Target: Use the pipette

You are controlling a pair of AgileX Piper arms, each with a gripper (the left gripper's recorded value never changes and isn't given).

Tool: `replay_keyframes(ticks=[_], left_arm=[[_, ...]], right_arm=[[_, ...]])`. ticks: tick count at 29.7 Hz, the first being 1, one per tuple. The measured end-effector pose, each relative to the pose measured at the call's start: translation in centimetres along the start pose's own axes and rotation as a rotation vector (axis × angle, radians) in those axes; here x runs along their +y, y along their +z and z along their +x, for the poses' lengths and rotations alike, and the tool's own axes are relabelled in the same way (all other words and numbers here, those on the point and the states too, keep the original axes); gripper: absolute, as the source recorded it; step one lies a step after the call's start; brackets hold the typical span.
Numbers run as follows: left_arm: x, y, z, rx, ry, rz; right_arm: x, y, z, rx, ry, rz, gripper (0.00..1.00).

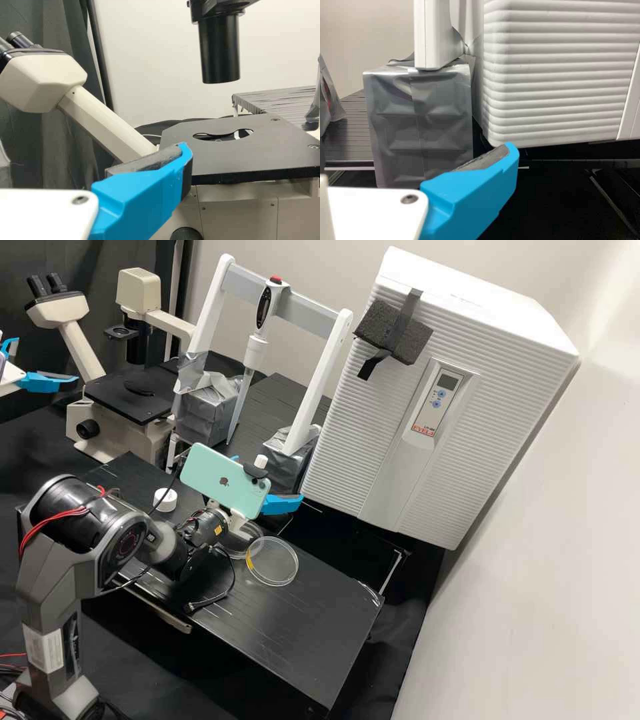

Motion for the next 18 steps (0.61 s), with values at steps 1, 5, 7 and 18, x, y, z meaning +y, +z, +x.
replay_keyframes(ticks=[1,5,7,18], left_arm=[[0.0,0.0,0.00,0.000,0.000,0.000],[0.0,0.0,0.00,0.000,0.000,0.003],[0.0,0.0,0.00,0.000,0.000,0.003],[1.2,2.4,-1.01,-0.118,0.030,-0.029]], right_arm=[[0.0,0.0,0.0,0.000,0.000,0.000,1.00],[0.0,0.0,0.0,0.000,0.000,0.000,1.00],[0.0,0.0,0.0,0.000,0.000,0.000,1.00],[0.0,0.0,0.0,0.000,0.000,0.000,1.00]])
